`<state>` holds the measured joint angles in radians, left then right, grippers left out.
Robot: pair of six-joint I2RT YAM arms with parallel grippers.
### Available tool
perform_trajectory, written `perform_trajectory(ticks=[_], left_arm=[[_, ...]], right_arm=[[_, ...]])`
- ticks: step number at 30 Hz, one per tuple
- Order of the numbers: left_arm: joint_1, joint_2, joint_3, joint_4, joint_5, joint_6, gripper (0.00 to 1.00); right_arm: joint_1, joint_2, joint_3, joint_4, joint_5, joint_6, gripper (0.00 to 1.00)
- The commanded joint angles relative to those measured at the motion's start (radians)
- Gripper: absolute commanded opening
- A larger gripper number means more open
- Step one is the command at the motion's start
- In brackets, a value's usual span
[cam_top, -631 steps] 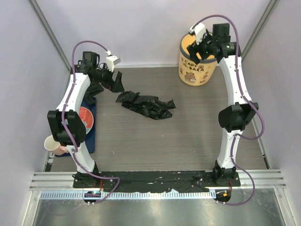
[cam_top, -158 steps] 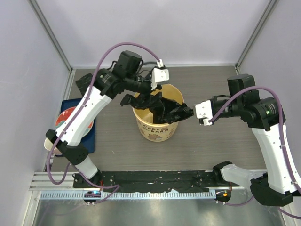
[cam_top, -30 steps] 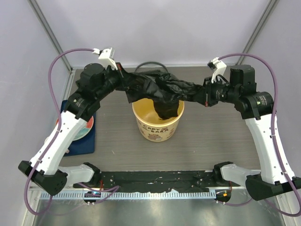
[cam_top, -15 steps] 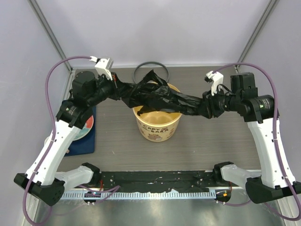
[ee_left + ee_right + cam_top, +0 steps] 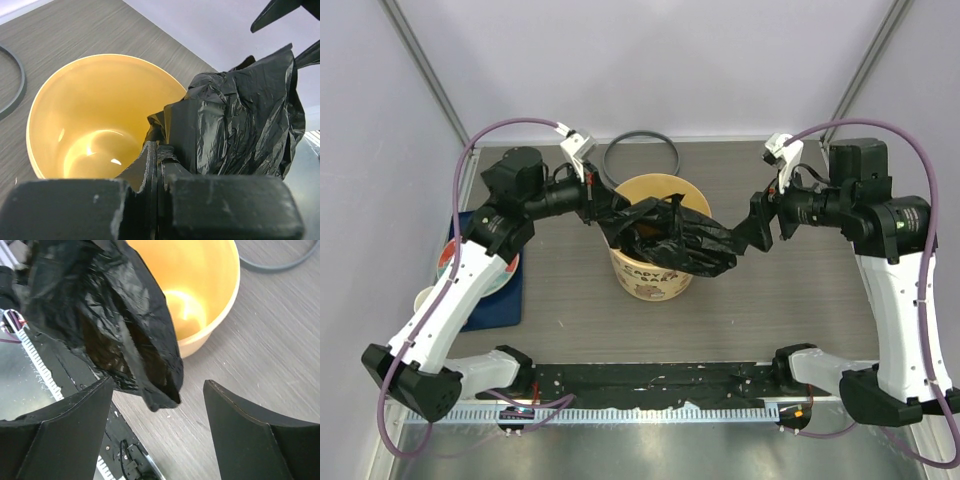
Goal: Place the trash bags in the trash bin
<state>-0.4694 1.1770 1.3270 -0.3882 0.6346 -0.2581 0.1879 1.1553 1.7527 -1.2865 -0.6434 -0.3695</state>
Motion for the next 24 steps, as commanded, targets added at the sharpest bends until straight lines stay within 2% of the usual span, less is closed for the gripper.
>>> perform_trajectory(ticks=[1,5,7,9,13,18,19,20,21,22,23,24], left_arm=[[0.000,0.018,0.023,0.080,0.068,0.008,0.00],[0.000,0.035,0.038,0.084,0.070,-0.004,0.00],[0.000,0.044,0.040,0.084,0.076,-0.006,0.00],[0.000,0.050,0.043,0.083,0.079,-0.007,0.00],[0.000,0.059,0.038,0.092,0.085,-0.003,0.00],[0.000,0.069,0.044,0.092,0.088,0.016,0.00],[0.000,0.073,0.046,0.086,0.085,0.022,0.00],[0.000,0.079,0.054,0.080,0.076,0.032,0.00],[0.000,0.084,0.058,0.074,0.071,0.039,0.00],[0.002,0.088,0.066,0.048,0.063,0.075,0.00],[0.008,0.096,0.086,0.026,0.033,0.097,0.00],[0.015,0.099,0.099,0.009,0.021,0.117,0.06]], right_arm=[[0.005,0.015,0.048,0.041,-0.117,-0.019,0.79],[0.105,0.020,0.013,0.133,-0.079,0.012,0.71],[0.186,0.032,-0.019,0.183,-0.004,0.006,0.60],[0.226,0.047,-0.036,0.193,0.054,-0.037,0.56],[0.262,0.073,-0.067,0.228,0.141,-0.092,0.65],[0.321,0.098,-0.121,0.288,0.217,-0.152,0.66],[0.335,0.101,-0.124,0.282,0.226,-0.160,0.61],[0.343,0.104,-0.130,0.276,0.231,-0.167,0.49],[0.346,0.103,-0.133,0.282,0.235,-0.166,0.34],[0.344,0.101,-0.134,0.286,0.244,-0.157,0.06],[0.346,0.101,-0.127,0.295,0.279,-0.145,0.01],[0.346,0.103,-0.121,0.296,0.289,-0.125,0.01]])
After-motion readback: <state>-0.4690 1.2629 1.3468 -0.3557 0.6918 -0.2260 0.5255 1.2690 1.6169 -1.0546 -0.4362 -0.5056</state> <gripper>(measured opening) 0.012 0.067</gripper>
